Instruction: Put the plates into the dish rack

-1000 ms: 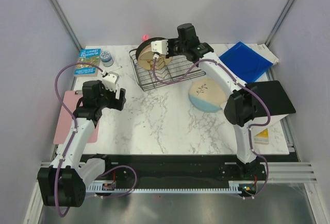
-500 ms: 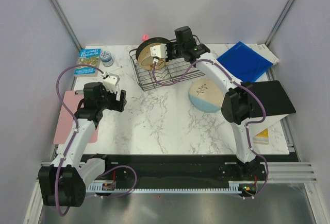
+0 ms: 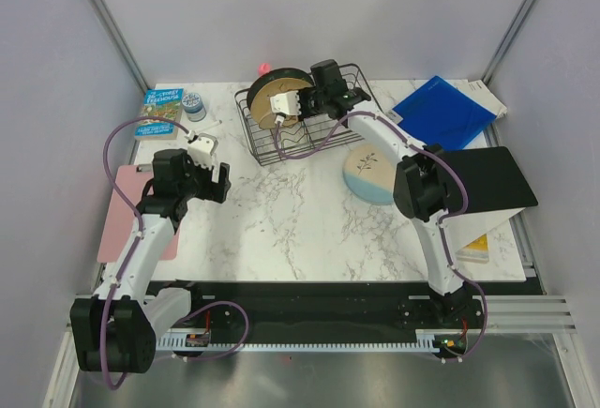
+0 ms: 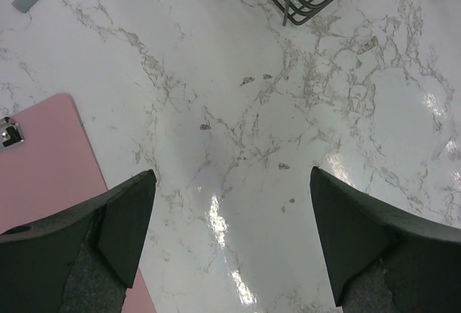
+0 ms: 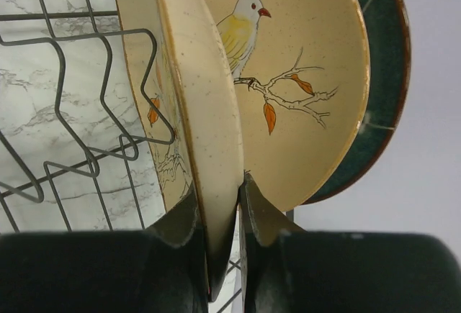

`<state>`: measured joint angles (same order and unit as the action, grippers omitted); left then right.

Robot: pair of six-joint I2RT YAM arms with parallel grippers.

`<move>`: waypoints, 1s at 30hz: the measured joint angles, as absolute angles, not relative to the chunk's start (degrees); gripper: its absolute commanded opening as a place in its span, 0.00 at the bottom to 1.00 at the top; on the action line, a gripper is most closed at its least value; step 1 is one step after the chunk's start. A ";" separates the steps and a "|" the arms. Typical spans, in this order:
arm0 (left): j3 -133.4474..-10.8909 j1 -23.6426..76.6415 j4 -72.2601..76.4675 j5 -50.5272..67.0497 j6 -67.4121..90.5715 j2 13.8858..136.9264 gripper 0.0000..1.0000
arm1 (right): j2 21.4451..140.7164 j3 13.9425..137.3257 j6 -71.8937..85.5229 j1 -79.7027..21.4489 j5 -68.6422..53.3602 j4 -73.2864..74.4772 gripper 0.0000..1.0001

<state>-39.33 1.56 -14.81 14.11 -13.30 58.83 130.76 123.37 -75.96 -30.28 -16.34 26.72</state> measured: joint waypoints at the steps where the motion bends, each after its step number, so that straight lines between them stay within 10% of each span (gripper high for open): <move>1: -39.33 1.56 -14.79 14.15 -13.30 58.87 0.94 | 131.24 123.37 -75.90 -30.39 -16.08 26.26 0.40; 4: -39.33 1.56 -14.79 14.98 -12.97 59.13 0.94 | 131.87 122.43 -75.22 -30.39 -15.22 23.38 0.59; 16: -39.33 2.83 -13.21 9.02 -11.73 58.50 0.90 | 118.06 103.09 -69.06 -30.65 -11.46 5.80 0.77; 30: -39.13 26.52 -8.36 12.01 4.80 61.01 0.90 | 91.44 82.24 -43.40 -26.02 -1.08 -5.43 0.79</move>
